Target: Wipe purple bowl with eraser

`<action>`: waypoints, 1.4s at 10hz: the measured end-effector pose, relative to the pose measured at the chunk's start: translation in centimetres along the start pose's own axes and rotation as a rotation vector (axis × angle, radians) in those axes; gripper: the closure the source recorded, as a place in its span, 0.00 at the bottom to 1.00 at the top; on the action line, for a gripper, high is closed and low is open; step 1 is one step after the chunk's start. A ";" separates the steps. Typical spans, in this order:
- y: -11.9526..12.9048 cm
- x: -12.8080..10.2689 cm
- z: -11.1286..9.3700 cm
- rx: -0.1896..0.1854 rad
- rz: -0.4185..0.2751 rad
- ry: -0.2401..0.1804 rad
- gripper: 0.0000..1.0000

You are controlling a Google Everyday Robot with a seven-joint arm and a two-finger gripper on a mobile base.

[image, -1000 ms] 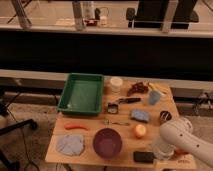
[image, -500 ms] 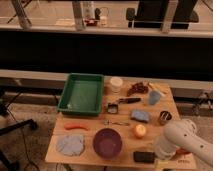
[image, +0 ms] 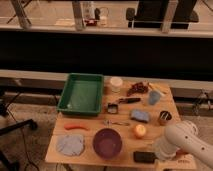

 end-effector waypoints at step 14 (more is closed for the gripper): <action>0.0 0.0 1.2 0.027 -0.063 0.046 0.57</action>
